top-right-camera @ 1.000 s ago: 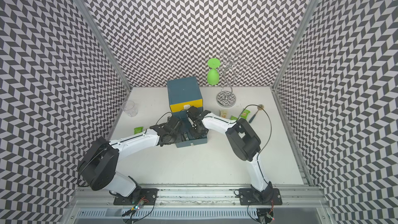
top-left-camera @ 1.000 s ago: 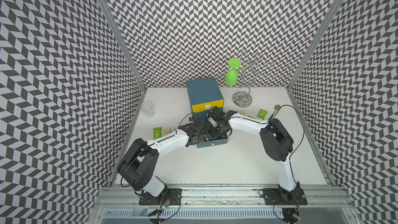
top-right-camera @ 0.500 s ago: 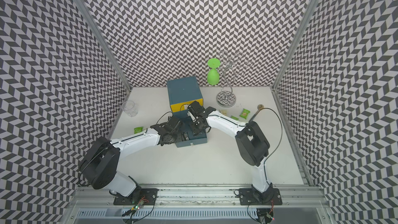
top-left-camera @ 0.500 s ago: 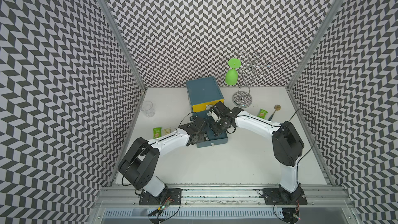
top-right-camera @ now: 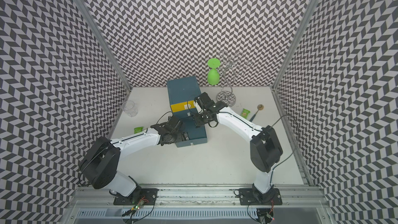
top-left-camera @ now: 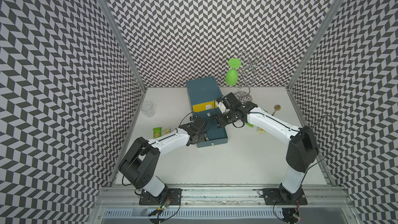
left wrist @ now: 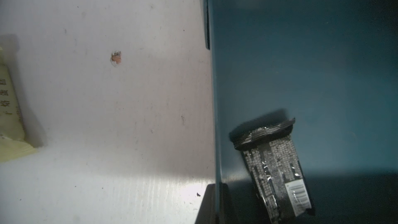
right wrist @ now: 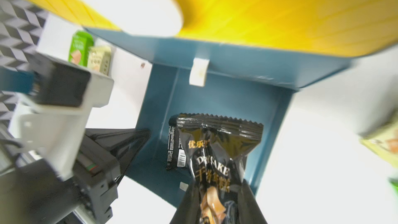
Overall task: Take the cookies out of the drawer
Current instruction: Pick up the cookie from the drawer, then place the cookie at the center of the board.
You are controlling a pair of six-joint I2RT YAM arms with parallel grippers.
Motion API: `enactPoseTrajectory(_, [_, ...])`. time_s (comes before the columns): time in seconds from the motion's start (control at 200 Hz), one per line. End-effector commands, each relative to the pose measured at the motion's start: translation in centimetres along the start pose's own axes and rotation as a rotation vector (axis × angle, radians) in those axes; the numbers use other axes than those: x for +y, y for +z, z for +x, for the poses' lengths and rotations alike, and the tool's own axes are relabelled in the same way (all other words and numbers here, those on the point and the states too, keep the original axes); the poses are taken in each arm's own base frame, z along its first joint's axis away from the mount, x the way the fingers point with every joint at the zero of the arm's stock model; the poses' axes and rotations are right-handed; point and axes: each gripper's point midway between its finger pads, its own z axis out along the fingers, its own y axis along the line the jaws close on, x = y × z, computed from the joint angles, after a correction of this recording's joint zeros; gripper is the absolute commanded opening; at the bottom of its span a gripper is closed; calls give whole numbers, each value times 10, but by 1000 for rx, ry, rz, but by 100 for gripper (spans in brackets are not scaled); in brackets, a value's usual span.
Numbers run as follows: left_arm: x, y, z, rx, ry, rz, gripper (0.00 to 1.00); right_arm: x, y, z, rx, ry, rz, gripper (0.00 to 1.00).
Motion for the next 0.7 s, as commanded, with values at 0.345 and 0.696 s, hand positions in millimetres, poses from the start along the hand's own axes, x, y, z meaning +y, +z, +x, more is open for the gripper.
enactPoseTrajectory(0.345, [-20, -3, -18, -29, 31, 43, 0, -166, 1, 22, -16, 280, 219, 30])
enactPoseTrajectory(0.696, [-22, -1, -21, -32, 51, 41, 0, -185, 33, 78, 91, 330, 257, 43])
